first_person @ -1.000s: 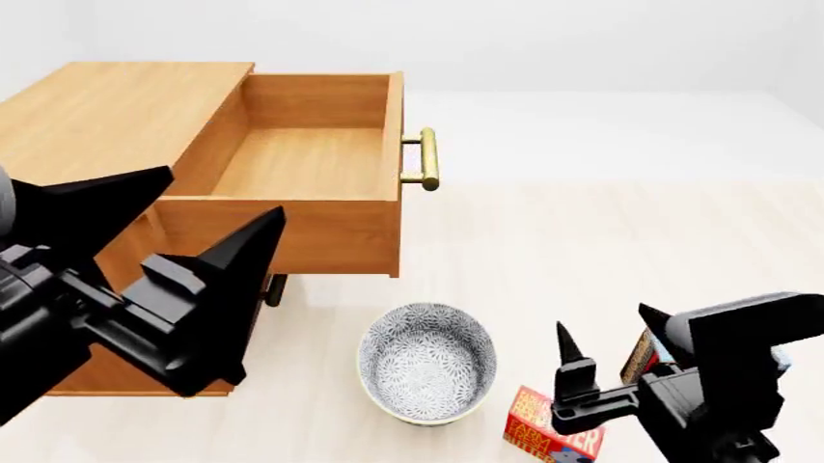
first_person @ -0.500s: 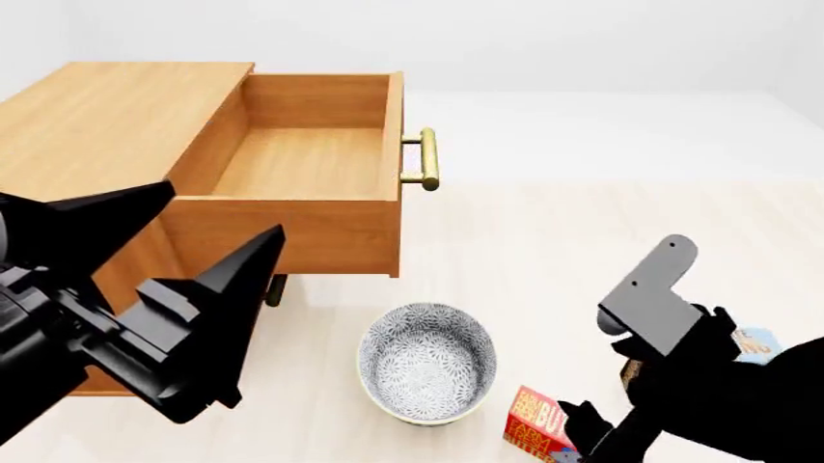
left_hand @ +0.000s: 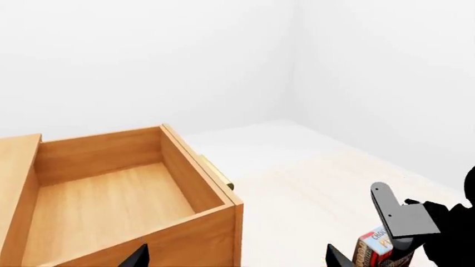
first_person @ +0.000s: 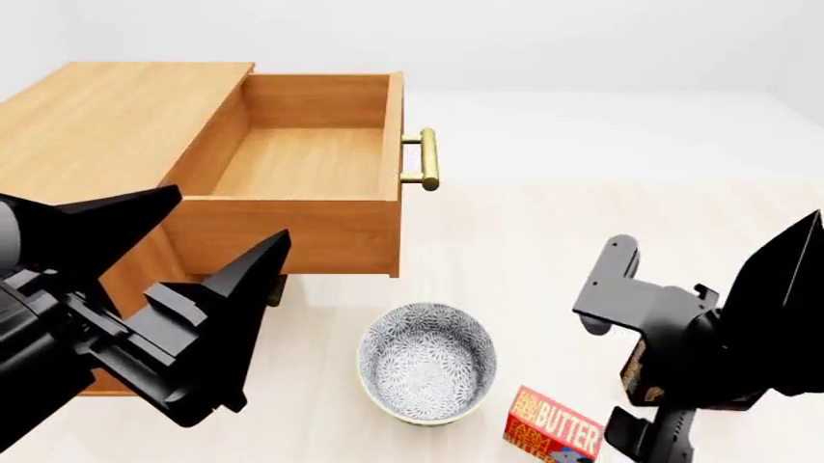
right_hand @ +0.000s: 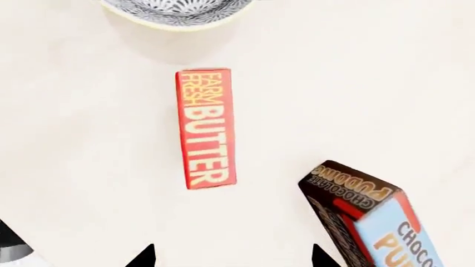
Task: Put the butter at the back in the top drawer of the cabinet and close it.
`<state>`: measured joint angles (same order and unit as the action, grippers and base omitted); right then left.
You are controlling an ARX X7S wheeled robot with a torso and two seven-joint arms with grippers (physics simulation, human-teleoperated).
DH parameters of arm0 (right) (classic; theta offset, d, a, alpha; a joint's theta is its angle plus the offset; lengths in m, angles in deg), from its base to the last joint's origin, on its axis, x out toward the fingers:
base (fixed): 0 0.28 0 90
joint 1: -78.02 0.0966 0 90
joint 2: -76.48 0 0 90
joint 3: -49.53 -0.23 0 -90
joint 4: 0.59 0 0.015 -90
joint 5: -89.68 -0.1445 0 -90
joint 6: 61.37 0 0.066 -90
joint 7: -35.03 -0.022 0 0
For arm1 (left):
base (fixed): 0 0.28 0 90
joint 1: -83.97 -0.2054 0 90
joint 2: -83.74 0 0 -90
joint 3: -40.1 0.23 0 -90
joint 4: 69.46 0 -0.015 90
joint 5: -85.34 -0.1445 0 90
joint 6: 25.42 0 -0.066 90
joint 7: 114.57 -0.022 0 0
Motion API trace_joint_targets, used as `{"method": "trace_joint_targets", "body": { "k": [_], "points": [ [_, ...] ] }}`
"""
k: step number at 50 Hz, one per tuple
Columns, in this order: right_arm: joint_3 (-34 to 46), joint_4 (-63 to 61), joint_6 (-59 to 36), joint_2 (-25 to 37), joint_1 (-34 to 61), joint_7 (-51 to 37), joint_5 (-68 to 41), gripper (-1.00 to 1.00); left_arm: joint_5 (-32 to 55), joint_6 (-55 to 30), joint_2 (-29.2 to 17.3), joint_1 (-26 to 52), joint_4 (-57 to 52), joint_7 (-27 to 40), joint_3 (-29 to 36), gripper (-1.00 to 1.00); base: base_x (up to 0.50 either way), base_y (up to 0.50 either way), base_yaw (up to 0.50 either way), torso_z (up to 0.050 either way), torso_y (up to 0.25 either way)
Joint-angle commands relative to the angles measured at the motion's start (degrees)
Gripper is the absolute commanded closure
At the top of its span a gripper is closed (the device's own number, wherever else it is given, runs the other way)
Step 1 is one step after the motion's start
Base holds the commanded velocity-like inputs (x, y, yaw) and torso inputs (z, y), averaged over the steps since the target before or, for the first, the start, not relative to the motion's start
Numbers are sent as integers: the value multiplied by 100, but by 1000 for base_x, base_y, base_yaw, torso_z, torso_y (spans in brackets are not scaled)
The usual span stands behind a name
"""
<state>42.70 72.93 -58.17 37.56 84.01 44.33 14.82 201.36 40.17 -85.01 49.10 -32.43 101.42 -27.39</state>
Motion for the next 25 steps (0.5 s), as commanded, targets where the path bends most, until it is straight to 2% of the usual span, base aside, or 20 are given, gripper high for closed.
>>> {"method": "trace_joint_targets", "body": {
  "k": [1, 25],
  "points": [
    [1147, 324, 235, -339, 433, 926, 862, -100, 3, -5, 11, -41, 2, 6, -22, -100, 0, 0, 0, 0, 0],
    [1632, 360, 841, -560, 233, 1385, 1266, -100, -36, -3, 34, -166, -7, 4, -58, -100, 0, 0, 0, 0, 0]
  ]
}}
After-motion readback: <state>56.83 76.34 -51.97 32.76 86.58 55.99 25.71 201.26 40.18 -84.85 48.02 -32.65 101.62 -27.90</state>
